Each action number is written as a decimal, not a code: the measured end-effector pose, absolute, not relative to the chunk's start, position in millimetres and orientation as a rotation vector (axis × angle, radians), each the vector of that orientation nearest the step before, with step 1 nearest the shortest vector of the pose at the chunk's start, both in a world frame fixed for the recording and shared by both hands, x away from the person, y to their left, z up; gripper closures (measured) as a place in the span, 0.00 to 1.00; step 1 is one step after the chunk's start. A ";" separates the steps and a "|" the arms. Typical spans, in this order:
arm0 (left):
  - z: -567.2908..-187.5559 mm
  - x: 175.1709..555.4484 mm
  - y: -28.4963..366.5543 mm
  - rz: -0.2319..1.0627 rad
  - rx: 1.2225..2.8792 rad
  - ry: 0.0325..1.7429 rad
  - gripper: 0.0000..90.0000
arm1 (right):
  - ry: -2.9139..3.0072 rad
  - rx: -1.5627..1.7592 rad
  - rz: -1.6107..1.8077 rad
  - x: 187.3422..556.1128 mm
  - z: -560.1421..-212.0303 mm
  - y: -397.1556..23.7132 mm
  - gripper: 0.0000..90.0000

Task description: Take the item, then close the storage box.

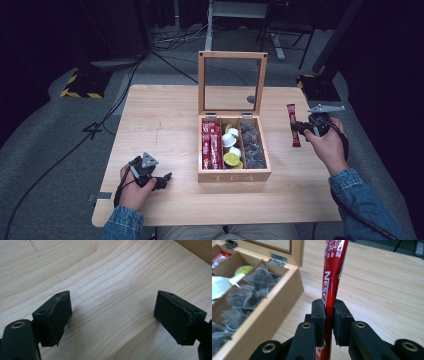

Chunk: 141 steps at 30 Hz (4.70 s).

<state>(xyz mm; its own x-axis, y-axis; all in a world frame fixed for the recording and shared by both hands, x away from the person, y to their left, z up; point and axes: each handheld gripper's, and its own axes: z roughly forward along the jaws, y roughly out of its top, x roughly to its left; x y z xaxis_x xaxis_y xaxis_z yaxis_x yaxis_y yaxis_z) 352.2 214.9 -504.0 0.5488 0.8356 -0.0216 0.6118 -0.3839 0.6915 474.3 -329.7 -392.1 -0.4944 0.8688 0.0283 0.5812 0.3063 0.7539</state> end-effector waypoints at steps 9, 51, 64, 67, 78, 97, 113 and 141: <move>-504.0 352.2 214.9 0.439 2.128 1.160 0.17 | 2.186 1.355 0.987 477.1 -414.3 -344.1 0.89; -504.0 357.3 213.4 0.439 2.134 1.152 0.16 | 2.132 1.632 0.930 471.8 -455.7 -358.8 0.50; -503.9 360.3 212.2 0.432 2.139 1.146 0.15 | 2.062 1.395 1.150 464.3 -405.5 -355.8 0.44; -503.9 360.4 212.2 0.432 2.139 1.147 0.15 | 2.053 1.307 1.214 464.6 -393.2 -351.7 0.44; -504.0 360.4 212.2 0.433 2.140 1.146 0.15 | 2.040 1.185 1.282 473.5 -353.4 -333.0 0.42; -504.2 359.6 211.8 0.439 2.135 1.151 0.16 | 2.071 1.096 1.333 521.5 -312.6 -304.5 0.41; -504.2 359.6 211.9 0.440 2.134 1.151 0.16 | 2.070 1.018 1.382 570.8 -294.8 -281.8 0.40; -504.0 360.5 212.0 0.432 2.138 1.147 0.15 | 2.104 1.026 1.327 632.3 -304.2 -241.8 0.45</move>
